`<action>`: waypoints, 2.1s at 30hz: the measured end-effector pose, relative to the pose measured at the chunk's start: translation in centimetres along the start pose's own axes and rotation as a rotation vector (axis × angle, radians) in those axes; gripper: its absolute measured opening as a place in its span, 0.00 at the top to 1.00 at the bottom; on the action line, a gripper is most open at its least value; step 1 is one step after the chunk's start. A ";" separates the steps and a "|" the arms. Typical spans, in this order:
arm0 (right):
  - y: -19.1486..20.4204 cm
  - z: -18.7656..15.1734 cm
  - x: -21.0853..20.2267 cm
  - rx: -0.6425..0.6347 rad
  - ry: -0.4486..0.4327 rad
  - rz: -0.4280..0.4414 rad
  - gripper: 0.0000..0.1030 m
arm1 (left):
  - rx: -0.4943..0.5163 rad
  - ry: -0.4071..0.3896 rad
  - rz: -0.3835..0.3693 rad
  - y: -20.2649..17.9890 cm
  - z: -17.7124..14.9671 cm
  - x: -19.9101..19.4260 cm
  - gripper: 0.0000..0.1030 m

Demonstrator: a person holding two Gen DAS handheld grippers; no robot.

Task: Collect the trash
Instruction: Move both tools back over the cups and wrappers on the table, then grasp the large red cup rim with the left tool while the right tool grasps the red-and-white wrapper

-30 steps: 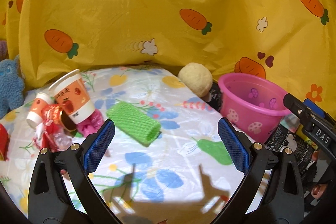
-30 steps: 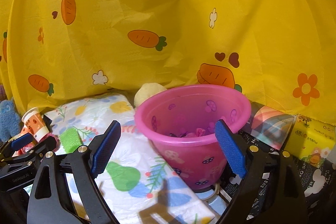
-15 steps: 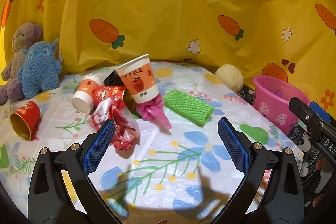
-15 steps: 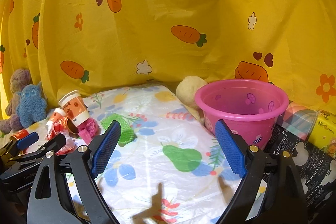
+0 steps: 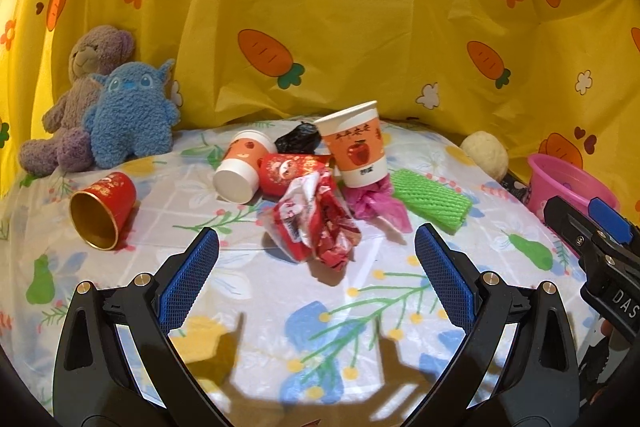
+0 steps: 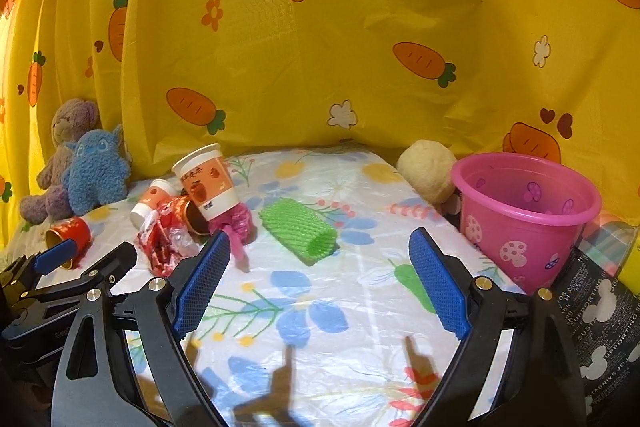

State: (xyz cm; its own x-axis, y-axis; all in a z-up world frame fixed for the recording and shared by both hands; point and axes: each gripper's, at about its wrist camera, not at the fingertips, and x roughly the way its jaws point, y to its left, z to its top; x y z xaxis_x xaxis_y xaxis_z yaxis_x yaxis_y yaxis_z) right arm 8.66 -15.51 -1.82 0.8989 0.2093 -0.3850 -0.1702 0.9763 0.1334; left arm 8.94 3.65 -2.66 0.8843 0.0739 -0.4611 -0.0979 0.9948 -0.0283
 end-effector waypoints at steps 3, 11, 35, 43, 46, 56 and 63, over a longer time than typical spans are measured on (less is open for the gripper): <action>2.0 -0.1 0.9 -0.025 0.020 0.040 0.15 | -0.032 0.009 0.055 2.4 -0.1 0.3 0.06; 6.3 -0.5 2.5 -0.084 0.052 0.113 0.15 | -0.131 0.033 0.215 9.7 0.2 1.7 0.06; 10.9 -0.4 7.5 -0.132 0.162 0.181 0.15 | -0.334 0.273 0.195 18.5 0.2 9.3 0.70; 11.1 -0.6 9.5 -0.121 0.216 0.182 0.15 | -0.298 0.277 0.147 17.7 0.6 10.3 0.89; 11.4 -0.7 9.9 -0.129 0.226 0.186 0.15 | -0.268 0.258 0.137 17.1 0.8 10.0 0.95; 12.4 -0.4 11.4 -0.151 0.250 0.183 0.21 | -0.221 0.210 0.036 14.3 1.1 7.9 0.98; 12.5 -0.4 12.4 -0.148 0.280 0.189 0.32 | -0.200 0.177 -0.013 12.0 1.0 6.3 0.98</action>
State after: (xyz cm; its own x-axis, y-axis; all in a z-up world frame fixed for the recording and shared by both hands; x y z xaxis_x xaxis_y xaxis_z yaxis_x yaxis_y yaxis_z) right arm 17.49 -0.72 -5.26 0.7037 0.3737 -0.6042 -0.3981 0.9119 0.1003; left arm 13.79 16.17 -5.04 0.7938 0.0303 -0.6074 -0.1907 0.9608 -0.2014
